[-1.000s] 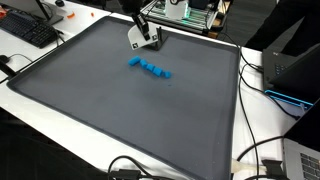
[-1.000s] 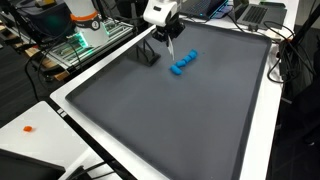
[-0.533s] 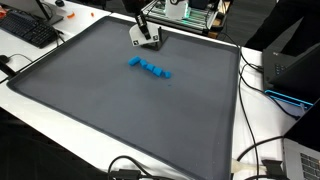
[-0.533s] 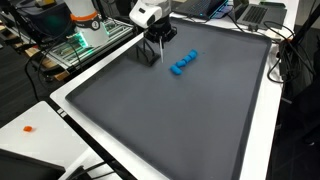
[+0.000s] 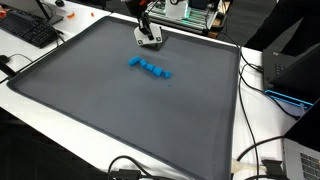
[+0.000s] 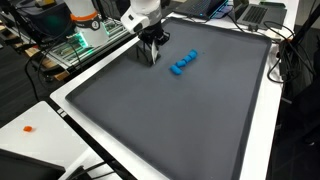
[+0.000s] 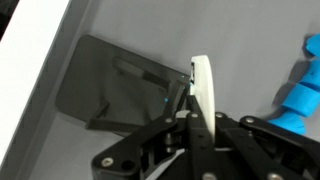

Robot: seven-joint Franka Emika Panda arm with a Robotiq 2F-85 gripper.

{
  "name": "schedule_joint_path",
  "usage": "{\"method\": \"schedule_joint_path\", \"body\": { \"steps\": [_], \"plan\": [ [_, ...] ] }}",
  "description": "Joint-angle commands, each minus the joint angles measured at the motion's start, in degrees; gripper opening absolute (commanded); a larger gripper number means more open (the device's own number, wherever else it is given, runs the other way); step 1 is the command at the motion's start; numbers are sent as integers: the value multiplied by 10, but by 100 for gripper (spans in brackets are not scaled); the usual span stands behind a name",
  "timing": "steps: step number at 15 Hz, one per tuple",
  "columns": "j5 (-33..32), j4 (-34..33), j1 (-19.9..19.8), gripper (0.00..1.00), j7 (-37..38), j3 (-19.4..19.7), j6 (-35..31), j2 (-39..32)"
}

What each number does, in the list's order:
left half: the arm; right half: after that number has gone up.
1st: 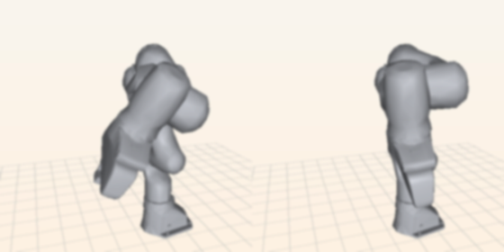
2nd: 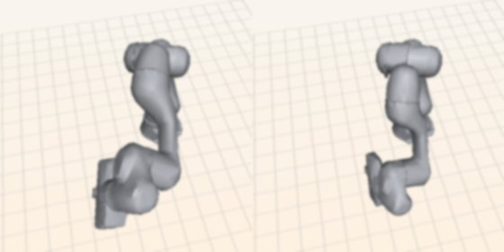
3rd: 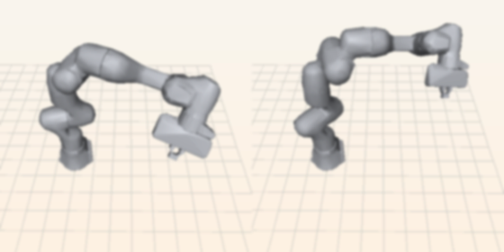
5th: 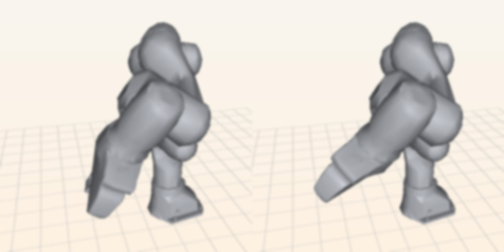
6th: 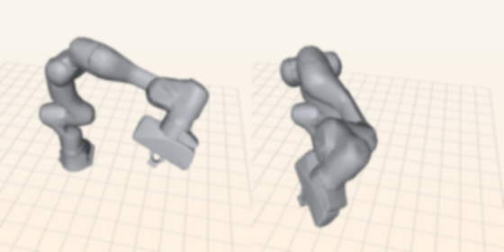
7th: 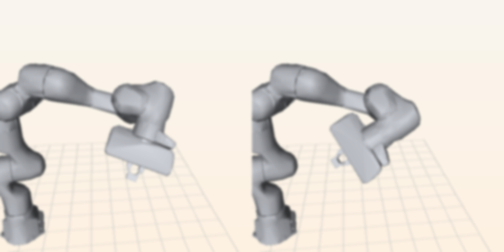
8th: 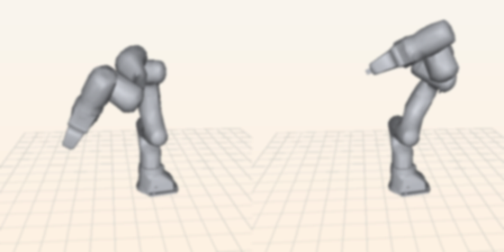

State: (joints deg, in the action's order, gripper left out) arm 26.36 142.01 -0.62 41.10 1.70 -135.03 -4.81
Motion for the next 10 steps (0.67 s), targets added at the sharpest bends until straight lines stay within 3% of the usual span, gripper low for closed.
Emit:
{"method": "schedule_joint_path", "body": {
  "steps": [1, 10],
  "plan": [
    [38, 36, -4, 1, 9, 1, -31, 19],
    [69, 62, -4, 1, 25, 1, -75, 15]
  ]
}}
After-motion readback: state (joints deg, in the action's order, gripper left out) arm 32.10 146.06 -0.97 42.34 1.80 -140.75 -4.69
